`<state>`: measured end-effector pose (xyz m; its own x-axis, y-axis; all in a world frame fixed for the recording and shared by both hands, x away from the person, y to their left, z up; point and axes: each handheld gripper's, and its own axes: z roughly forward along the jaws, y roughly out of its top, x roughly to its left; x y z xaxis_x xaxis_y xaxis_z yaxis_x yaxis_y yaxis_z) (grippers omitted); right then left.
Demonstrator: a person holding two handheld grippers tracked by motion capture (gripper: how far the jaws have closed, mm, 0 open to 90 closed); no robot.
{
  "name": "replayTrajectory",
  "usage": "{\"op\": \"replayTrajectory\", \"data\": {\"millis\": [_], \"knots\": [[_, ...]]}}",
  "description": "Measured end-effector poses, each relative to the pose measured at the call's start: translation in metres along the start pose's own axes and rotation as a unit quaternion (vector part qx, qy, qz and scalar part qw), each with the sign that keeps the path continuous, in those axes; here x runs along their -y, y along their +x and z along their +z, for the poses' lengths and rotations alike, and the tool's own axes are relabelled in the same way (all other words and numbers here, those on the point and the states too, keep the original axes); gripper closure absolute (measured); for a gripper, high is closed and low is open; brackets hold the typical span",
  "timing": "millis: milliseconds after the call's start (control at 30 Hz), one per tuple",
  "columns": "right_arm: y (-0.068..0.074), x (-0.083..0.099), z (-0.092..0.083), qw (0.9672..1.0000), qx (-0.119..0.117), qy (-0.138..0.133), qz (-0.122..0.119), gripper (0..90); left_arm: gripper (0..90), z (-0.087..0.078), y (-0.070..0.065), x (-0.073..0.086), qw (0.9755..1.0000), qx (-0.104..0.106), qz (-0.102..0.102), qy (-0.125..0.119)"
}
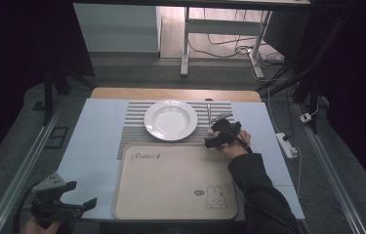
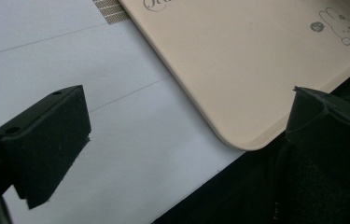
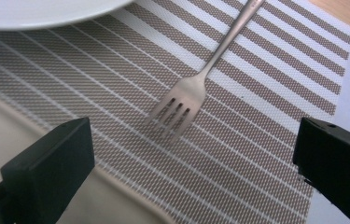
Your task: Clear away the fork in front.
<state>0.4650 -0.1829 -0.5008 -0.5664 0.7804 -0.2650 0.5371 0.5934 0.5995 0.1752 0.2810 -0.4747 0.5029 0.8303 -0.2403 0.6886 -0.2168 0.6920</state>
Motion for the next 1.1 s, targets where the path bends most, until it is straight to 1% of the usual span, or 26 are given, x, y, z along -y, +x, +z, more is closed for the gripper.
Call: {"op": "replayTrajectory", "data": {"millis": [67, 100, 133, 167, 200, 233, 267, 300, 333, 367, 467, 500, 533, 633, 700, 733, 767, 800, 833, 900, 933, 967, 1033, 1067, 1100], "knots": [[0.000, -0.003, 0.006, 0.9999, 0.007, 0.001, -0.013, 3.1, 0.4, 0.000, 0.000, 0.000, 1.0000, 0.000, 0.000, 0.001], [0.001, -0.003, 0.008, 0.9998, 0.010, 0.000, -0.019, 3.1, 0.4, 0.000, 0.000, 0.000, 1.0000, 0.000, 0.000, 0.001], [0.001, -0.003, 0.008, 0.9998, 0.010, 0.000, -0.019, 5.7, 0.4, 0.000, 0.000, 0.000, 1.0000, 0.000, 0.000, 0.001], [0.002, -0.004, 0.010, 0.9993, 0.014, 0.001, -0.035, 12.5, 0.4, 0.000, 0.000, 0.000, 1.0000, 0.000, 0.000, 0.001], [0.002, -0.004, 0.010, 0.9993, 0.014, 0.001, -0.035, 12.5, 0.4, 0.000, 0.000, 0.000, 1.0000, 0.000, 0.000, 0.001], [0.004, -0.005, 0.012, 0.9987, 0.017, 0.001, -0.048, 19.4, 0.5, 0.000, 0.000, 0.000, 1.0000, 0.000, 0.000, 0.001], [0.005, -0.005, 0.012, 0.9984, 0.018, 0.001, -0.054, 23.1, 0.4, 0.000, 0.000, 0.000, 1.0000, 0.000, 0.000, 0.001], [0.006, -0.006, 0.013, 0.9982, 0.017, 0.001, -0.058, 27.7, 0.5, 0.000, 0.000, 0.000, 1.0000, 0.000, 0.000, 0.001], [0.006, -0.006, 0.013, 0.9982, 0.017, 0.001, -0.058, 27.7, 0.5, 0.000, 0.000, 0.000, 1.0000, 0.000, 0.000, 0.001], [0.007, -0.007, 0.013, 0.9981, 0.006, 0.004, -0.062, 35.8, 0.5, 0.000, 0.000, 0.000, 1.0000, 0.000, 0.000, 0.002], [0.009, -0.008, 0.014, 0.9978, -0.006, 0.009, -0.065, 43.3, 0.5, 0.001, 0.000, 0.000, 1.0000, -0.001, 0.000, 0.003], [0.009, -0.008, 0.014, 0.9978, -0.006, 0.009, -0.065, 43.3, 0.5, 0.001, 0.000, 0.000, 1.0000, -0.001, 0.000, 0.003], [0.011, -0.009, 0.016, 0.9974, -0.004, 0.013, -0.071, 47.9, 0.6, 0.001, 0.000, 0.000, 1.0000, 0.000, 0.000, 0.003], [0.010, -0.010, 0.016, 0.9976, -0.011, 0.017, -0.067, 51.3, 0.6, 0.001, 0.000, 0.000, 1.0000, 0.000, 0.000, 0.004], [0.010, -0.010, 0.016, 0.9978, -0.011, 0.022, -0.062, 56.5, 0.7, 0.001, 0.000, 0.000, 1.0000, 0.000, 0.000, 0.003], [0.009, -0.011, 0.016, 0.9982, -0.020, 0.025, -0.051, 60.5, 0.7, 0.001, 0.000, 0.000, 1.0000, 0.000, 0.001, 0.004], [0.009, -0.011, 0.016, 0.9983, -0.022, 0.028, -0.046, 63.8, 0.8, 0.001, 0.000, 0.000, 1.0000, 0.000, 0.001, 0.004], [0.009, -0.011, 0.016, 0.9983, -0.022, 0.028, -0.046, 63.8, 0.8, 0.001, 0.000, 0.000, 1.0000, 0.000, 0.002, 0.005], [0.009, -0.011, 0.016, 0.9983, -0.014, 0.032, -0.047, 66.6, 0.9, 0.001, -0.001, -0.001, 1.0000, 0.000, 0.004, 0.007], [0.008, -0.011, 0.015, 0.9984, -0.010, 0.036, -0.042, 70.2, 1.0, 0.002, -0.001, -0.001, 1.0000, -0.001, 0.006, 0.007], [0.008, -0.011, 0.015, 0.9984, -0.010, 0.036, -0.042, 70.2, 1.0, 0.002, -0.002, -0.001, 0.9999, -0.002, 0.008, 0.009], [0.008, -0.011, 0.014, 0.9984, -0.007, 0.038, -0.041, 72.6, 1.0, 0.002, -0.002, -0.001, 0.9999, -0.001, 0.009, 0.010], [0.005, -0.010, 0.012, 0.9987, 0.002, 0.039, -0.033, 82.5, 1.0, 0.002, -0.002, -0.001, 0.9999, -0.002, 0.010, 0.010], [0.003, -0.010, 0.011, 0.9988, 0.000, 0.037, -0.030, 88.1, 1.0, 0.002, -0.002, -0.001, 0.9999, -0.002, 0.010, 0.010], [0.003, -0.010, 0.011, 0.9988, 0.000, 0.037, -0.030, 88.1, 1.0, 0.002, -0.002, -0.001, 0.9999, -0.002, 0.010, 0.010]]}}
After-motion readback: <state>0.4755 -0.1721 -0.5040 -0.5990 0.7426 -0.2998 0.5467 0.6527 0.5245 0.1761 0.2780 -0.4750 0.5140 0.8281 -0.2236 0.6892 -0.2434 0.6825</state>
